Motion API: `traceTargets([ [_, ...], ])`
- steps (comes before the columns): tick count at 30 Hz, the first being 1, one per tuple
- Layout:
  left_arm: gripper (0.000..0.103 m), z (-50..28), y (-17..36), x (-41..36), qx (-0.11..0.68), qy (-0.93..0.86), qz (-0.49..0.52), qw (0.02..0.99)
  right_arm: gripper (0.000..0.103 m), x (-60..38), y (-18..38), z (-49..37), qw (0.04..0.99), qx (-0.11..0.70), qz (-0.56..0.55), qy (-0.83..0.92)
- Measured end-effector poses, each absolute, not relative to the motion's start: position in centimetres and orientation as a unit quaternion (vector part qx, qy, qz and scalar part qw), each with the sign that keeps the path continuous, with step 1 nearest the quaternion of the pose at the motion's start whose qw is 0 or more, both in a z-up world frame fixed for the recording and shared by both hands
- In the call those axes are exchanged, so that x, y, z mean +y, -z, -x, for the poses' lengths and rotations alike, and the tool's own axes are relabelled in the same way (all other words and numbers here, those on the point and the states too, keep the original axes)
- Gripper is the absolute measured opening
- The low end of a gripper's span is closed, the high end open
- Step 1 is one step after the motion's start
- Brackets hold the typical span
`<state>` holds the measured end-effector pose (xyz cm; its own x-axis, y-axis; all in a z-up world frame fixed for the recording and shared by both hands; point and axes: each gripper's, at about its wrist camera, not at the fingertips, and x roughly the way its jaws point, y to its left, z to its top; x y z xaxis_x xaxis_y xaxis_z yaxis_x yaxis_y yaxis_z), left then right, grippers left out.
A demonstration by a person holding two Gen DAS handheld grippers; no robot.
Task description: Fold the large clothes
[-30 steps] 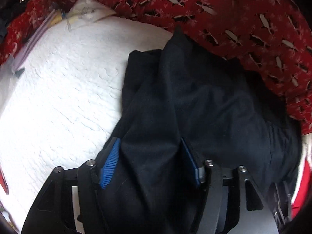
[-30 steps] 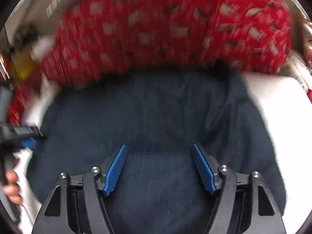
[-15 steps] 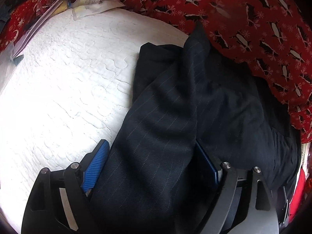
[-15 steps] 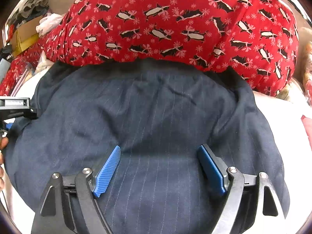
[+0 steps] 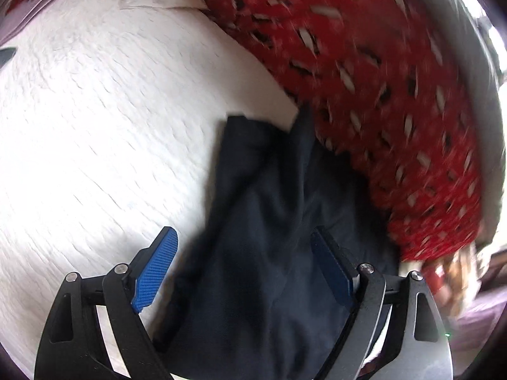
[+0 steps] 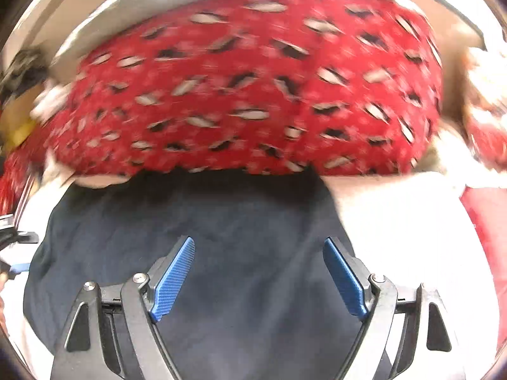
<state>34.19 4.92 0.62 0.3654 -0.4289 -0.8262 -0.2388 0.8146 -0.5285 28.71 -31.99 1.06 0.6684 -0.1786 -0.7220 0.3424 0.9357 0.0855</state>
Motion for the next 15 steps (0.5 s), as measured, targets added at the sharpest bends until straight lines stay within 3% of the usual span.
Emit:
traceTargets([
  [2, 0.087, -34.8, 0.0, 5.9, 0.57, 0.064, 0.307, 0.76, 0.086, -34.0, 2.5, -29.9, 0.873, 0.444, -0.111, 0.172],
  [3, 0.087, -35.1, 0.8, 6.3, 0.582, 0.066, 0.316, 0.746, 0.1, -35.0, 4.7, -30.1, 0.858, 0.469, -0.137, 0.157],
  [4, 0.087, -35.2, 1.5, 6.3, 0.592, 0.073, 0.325, 0.734, 0.102, -35.6, 4.9, -29.3, 0.872, 0.439, -0.161, 0.147],
  [8, 0.088, -35.4, 4.0, 4.7, 0.625, 0.109, 0.334, 0.697, 0.102, -34.9, 4.8, -29.0, 0.879, 0.428, -0.139, 0.155],
  [10, 0.095, -34.6, 3.4, 3.2, 0.621, 0.118, 0.301, 0.714, 0.102, -35.1, 4.8, -28.8, 0.881, 0.425, -0.145, 0.152],
  [12, 0.097, -34.3, 3.1, 1.8, 0.624, 0.142, 0.285, 0.714, 0.102, -35.2, 4.9, -28.5, 0.884, 0.418, -0.149, 0.149],
  [13, 0.096, -34.0, 3.0, 1.1, 0.626, 0.156, 0.283, 0.709, 0.102, -35.3, 4.9, -28.4, 0.884, 0.416, -0.149, 0.15],
  [15, 0.075, -33.3, 2.3, -0.2, 0.626, 0.161, 0.262, 0.717, 0.102, -35.2, 4.9, -28.2, 0.886, 0.413, -0.148, 0.15],
])
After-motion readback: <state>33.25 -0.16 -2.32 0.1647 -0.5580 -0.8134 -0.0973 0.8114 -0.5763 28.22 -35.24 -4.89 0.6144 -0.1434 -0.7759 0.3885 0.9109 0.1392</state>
